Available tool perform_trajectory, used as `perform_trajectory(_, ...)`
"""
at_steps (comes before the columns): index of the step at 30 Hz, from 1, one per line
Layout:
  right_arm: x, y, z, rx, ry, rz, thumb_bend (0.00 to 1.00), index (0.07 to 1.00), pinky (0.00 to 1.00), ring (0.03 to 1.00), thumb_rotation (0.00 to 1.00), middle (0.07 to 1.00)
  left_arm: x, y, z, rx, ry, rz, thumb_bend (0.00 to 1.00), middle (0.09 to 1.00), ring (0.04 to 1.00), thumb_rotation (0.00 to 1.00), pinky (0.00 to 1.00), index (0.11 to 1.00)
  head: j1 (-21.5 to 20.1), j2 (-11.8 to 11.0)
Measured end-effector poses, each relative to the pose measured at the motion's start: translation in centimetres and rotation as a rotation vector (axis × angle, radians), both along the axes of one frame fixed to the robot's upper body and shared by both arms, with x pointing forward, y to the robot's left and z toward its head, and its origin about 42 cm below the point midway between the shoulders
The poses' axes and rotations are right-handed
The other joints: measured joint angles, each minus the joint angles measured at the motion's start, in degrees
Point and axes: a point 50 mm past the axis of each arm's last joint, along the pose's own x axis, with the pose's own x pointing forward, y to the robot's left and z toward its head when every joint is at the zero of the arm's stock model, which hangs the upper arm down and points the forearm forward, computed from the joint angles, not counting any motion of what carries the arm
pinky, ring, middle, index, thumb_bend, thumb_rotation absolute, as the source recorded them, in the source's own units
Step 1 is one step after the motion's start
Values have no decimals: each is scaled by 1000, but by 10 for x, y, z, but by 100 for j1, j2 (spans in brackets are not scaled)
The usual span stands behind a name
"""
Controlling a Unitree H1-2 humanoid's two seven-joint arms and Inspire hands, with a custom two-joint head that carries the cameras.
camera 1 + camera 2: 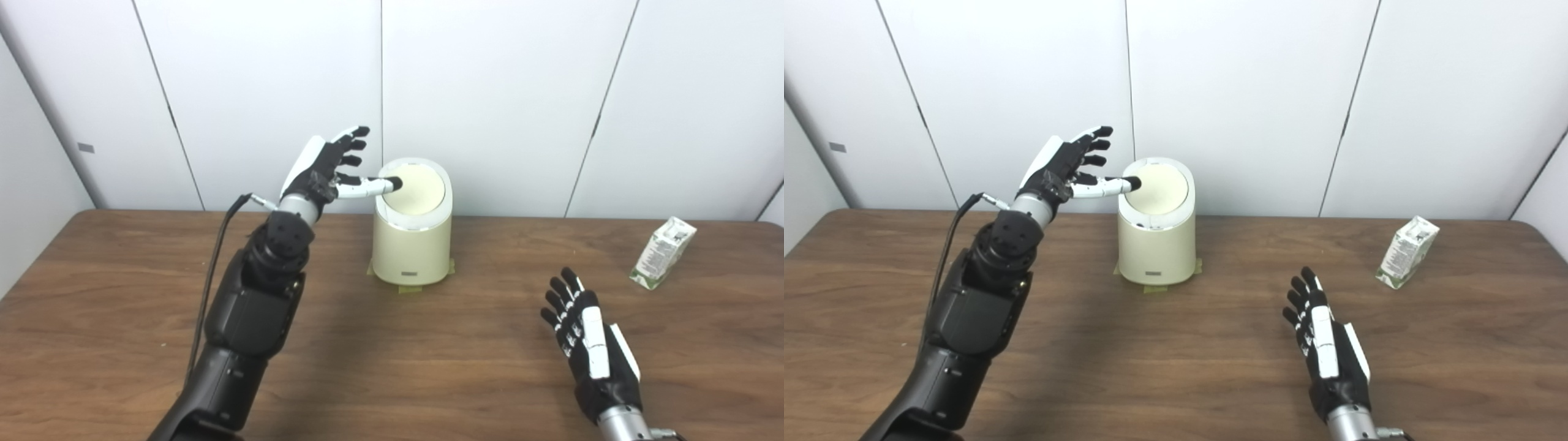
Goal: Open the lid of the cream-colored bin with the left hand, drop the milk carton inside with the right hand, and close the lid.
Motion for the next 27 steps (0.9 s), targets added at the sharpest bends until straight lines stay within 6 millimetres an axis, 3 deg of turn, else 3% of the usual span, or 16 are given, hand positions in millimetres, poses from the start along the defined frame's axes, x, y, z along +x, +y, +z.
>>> perform_trajectory(6,1,7,-1,6,3,0,636,977,894,954,1000,962,21,-13,-4,29,57,1,762,901,813,113,647,933,-26,0)
perform_trajectory(14,1,12,2,16,-5,0,614,976,911,955,1000,964,28,-29,-5,107,62,-21,785,888,776,94,585,930,-35,44)
perform_trajectory(27,1,17,9,-4,-22,-10,667,978,924,955,1000,968,28,-24,-4,292,-7,-47,832,877,798,0,657,931,-44,149)
